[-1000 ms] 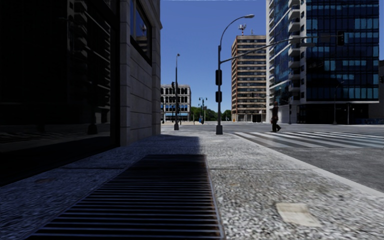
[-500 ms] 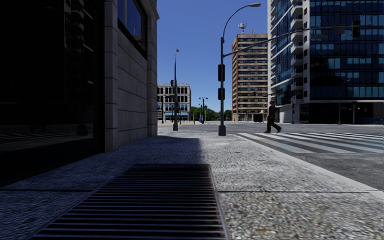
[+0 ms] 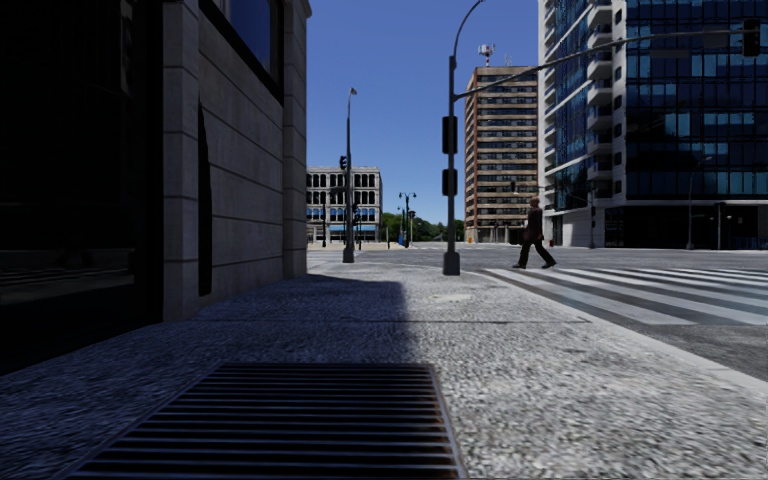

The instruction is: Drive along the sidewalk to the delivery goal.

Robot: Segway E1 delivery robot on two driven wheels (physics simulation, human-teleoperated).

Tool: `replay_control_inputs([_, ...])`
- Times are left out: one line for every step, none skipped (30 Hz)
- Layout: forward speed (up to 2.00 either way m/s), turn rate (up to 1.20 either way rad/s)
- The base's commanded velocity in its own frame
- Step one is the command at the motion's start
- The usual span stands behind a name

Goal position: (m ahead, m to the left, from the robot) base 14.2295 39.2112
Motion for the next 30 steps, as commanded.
replay_control_inputs([2.00,0.00])
replay_control_inputs([2.00,0.00])
replay_control_inputs([2.00,0.00])
replay_control_inputs([2.00,0.00])
replay_control_inputs([2.00,0.00])
replay_control_inputs([2.00,0.00])
replay_control_inputs([2.00,0.00])
replay_control_inputs([2.00,0.00])
replay_control_inputs([2.00,0.00])
replay_control_inputs([2.00,0.00])
replay_control_inputs([2.00,0.00])
replay_control_inputs([2.00,0.00])
replay_control_inputs([2.00,0.00])
replay_control_inputs([2.00,0.00])
replay_control_inputs([2.00,0.00])
replay_control_inputs([2.00,0.00])
replay_control_inputs([2.00,0.00])
replay_control_inputs([2.00,0.00])
replay_control_inputs([2.00,0.00])
replay_control_inputs([2.00,0.00])
replay_control_inputs([2.00,0.00])
replay_control_inputs([2.00,0.00])
replay_control_inputs([2.00,0.00])
replay_control_inputs([2.00,0.00])
replay_control_inputs([2.00,0.00])
replay_control_inputs([2.00,0.00])
replay_control_inputs([2.00,0.00])
replay_control_inputs([2.00,0.00])
replay_control_inputs([2.00,0.00])
replay_control_inputs([2.00,0.00])
